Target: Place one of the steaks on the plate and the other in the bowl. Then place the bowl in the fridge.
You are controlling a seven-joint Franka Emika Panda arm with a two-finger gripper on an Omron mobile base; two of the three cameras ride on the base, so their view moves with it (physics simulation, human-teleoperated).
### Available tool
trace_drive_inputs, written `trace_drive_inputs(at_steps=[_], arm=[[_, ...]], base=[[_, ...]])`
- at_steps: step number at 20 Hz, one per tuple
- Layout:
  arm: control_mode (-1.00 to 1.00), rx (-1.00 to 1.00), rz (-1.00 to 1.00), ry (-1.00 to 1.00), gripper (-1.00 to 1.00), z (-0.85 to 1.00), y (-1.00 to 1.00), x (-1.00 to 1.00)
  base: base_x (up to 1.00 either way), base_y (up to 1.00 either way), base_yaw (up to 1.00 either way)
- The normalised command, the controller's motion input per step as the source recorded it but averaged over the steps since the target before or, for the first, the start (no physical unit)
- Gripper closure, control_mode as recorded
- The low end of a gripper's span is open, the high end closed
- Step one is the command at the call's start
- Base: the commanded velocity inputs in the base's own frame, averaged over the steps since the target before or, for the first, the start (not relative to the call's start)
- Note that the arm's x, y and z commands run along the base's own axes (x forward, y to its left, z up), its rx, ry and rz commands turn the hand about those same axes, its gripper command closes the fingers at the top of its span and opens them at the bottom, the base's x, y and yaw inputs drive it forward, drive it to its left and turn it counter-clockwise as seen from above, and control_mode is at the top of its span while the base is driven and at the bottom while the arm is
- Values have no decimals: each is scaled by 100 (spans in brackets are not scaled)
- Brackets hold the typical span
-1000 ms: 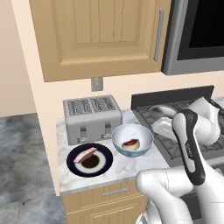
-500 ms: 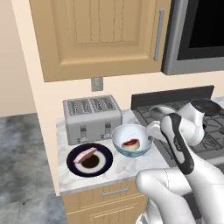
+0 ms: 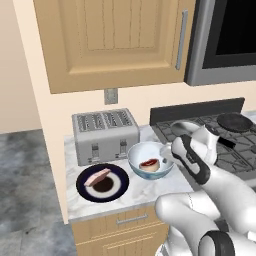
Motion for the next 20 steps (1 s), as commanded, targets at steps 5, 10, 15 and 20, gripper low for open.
trace_drive_inputs(at_steps=[5,10,15,20], arm=[[-100,0,-5,0,-100,-15,0,40],[-100,0,-3,0,100,-14,0,10],[-100,0,0,1,100,-1,0,-5],[-100,0,0,-8,100,0,0,-34]], base=[[0,0,0],[0,0,0],[0,0,0],[0,0,0]])
